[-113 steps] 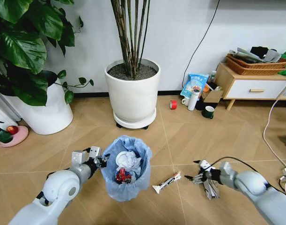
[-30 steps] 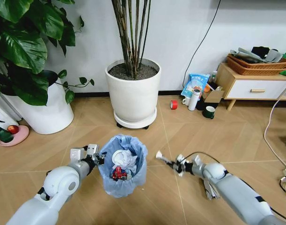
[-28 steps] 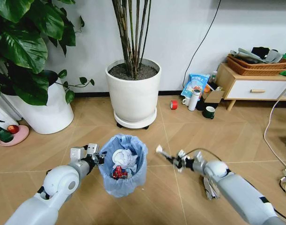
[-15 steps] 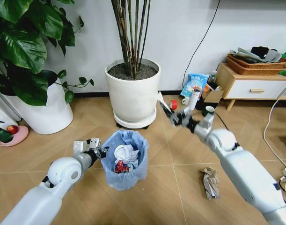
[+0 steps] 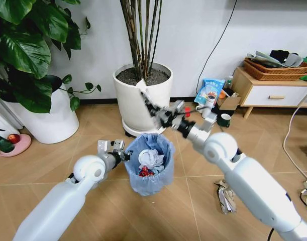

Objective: Pick up the trash bin and place the garbage on the floor into it.

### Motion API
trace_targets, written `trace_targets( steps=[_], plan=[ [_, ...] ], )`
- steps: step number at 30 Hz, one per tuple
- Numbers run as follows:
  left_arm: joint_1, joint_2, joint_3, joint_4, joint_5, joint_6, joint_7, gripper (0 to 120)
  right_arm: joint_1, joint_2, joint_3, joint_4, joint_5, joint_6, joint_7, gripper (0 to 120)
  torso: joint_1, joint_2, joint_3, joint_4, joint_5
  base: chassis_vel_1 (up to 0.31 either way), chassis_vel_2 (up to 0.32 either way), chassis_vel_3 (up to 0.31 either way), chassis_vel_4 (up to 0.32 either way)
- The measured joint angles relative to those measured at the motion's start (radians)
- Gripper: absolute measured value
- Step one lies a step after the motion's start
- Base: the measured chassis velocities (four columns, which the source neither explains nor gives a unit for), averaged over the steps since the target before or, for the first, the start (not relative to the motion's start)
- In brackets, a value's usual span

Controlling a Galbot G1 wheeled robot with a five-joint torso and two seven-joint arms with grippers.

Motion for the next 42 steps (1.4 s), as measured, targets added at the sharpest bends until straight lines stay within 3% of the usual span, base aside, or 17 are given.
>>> trace_targets(
  steps=[8, 25, 27, 29, 35, 36, 39, 42],
  plan=[
    [-0.029, -0.004, 0.011, 0.013, -0.007, 0.000, 0.000, 0, -0.050, 0.001, -0.030, -0.036, -0.076, 0.014, 0.000, 1, 0.000, 0.000, 0.000, -0.0003, 0.0001, 0.000, 0.000, 0.000, 0.000],
    [-0.018, 0.011, 0.018, -0.016, -0.014, 0.000, -0.017, 0, -0.078, -0.003, -0.015, -0.048, -0.122, 0.037, 0.015, 61, 0.000, 0.000, 0.000, -0.0002, 0.0000, 0.000, 0.000, 0.000, 0.000],
    [-0.013, 0.014, 0.013, -0.020, -0.014, 0.000, -0.019, 0, -0.083, -0.001, 0.005, -0.043, -0.122, 0.037, 0.048, 72, 0.000, 0.000, 0.000, -0.0003, 0.0000, 0.000, 0.000, 0.000, 0.000],
    [-0.010, 0.015, 0.010, -0.021, -0.014, 0.000, -0.019, 0, -0.086, 0.000, 0.012, -0.040, -0.122, 0.037, 0.068, 75, 0.000, 0.000, 0.000, -0.0002, 0.0000, 0.000, 0.000, 0.000, 0.000],
    [0.027, 0.026, -0.022, -0.030, 0.010, -0.001, -0.016, 0, -0.158, -0.003, 0.089, -0.003, -0.131, -0.008, 0.264, 98, 0.000, 0.000, 0.000, 0.0000, 0.0002, 0.000, 0.000, 0.000, 0.000],
    [0.027, 0.026, -0.022, -0.030, 0.010, -0.001, -0.016, 0, -0.158, -0.003, 0.089, -0.003, -0.131, -0.008, 0.264, 98, 0.000, 0.000, 0.000, 0.0000, 0.0002, 0.000, 0.000, 0.000, 0.000],
    [0.068, 0.039, -0.046, -0.048, 0.028, -0.001, -0.009, 0, -0.313, -0.026, 0.262, 0.051, -0.164, -0.105, 0.324, 100, 0.000, 0.000, 0.000, -0.0007, 0.0003, 0.000, 0.000, 0.000, 0.000],
    [0.107, 0.051, -0.073, -0.068, 0.039, -0.004, -0.007, 0, -0.358, -0.018, 0.317, 0.041, -0.170, -0.138, 0.381, 100, 0.000, 0.000, 0.000, -0.0008, -0.0003, 0.000, 0.000, 0.000, 0.000]
  ],
)
